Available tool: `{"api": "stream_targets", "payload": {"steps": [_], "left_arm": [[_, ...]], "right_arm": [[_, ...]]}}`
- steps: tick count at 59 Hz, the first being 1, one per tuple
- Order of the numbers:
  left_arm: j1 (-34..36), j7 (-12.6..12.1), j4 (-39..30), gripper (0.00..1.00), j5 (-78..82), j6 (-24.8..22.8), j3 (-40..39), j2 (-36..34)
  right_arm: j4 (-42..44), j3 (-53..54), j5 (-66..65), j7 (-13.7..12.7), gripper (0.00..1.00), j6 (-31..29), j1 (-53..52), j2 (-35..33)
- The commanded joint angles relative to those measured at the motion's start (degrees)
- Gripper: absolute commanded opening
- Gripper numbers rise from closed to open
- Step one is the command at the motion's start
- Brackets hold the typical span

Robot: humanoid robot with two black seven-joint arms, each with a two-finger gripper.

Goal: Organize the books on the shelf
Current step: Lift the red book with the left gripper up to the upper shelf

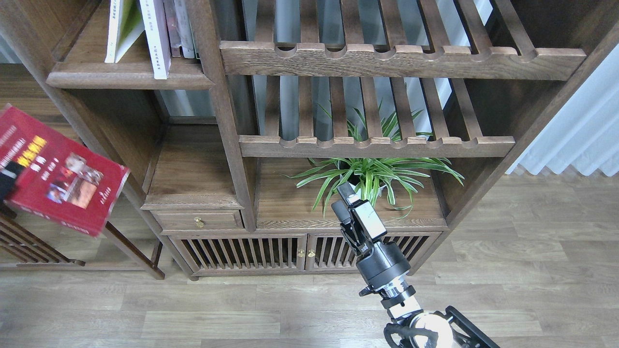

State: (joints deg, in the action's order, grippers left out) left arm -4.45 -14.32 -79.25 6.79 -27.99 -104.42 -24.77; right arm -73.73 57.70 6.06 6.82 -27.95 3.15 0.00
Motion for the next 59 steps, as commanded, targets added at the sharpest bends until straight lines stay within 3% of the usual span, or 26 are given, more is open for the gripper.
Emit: {"api": "stream_targets", "payload": {"steps": [1,16,34,39,46,59], "left_arm": [[3.39,0.26,-0.03,0.0,-0.11,-0.01,-0.87,-1.94],[15.34,-0.1,0.06,0.0,-0.11,-0.01,0.27,-8.62],[29.67,-0.53,0.06,0.0,0.24,-0.01,8.8,-19.08],[37.22,-0.71,0.32,0.0,0.41,-0.01,12.92,-23.21],[40.92,-1.15,1.46,0.0,2.87,-0.01,15.04,-27.17],[48.56,-1.41,5.15,0.0,7.44,-0.01,20.13,-28.4]], "right_arm": [[0.16,-0.13,0.0,0.04,0.99,0.17,-0.51,0.0],[0.78,-0.13,0.09,0.04,0.99,0.44,-1.13,0.0],[1.04,-0.22,0.09,0.12,0.99,0.44,-1.39,0.0],[1.04,-0.22,0.09,0.12,0.99,0.44,-1.39,0.0],[0.95,-0.22,0.26,0.21,0.99,0.44,-1.39,0.0],[0.6,-0.3,0.35,0.21,0.99,0.26,-1.22,0.0]]}}
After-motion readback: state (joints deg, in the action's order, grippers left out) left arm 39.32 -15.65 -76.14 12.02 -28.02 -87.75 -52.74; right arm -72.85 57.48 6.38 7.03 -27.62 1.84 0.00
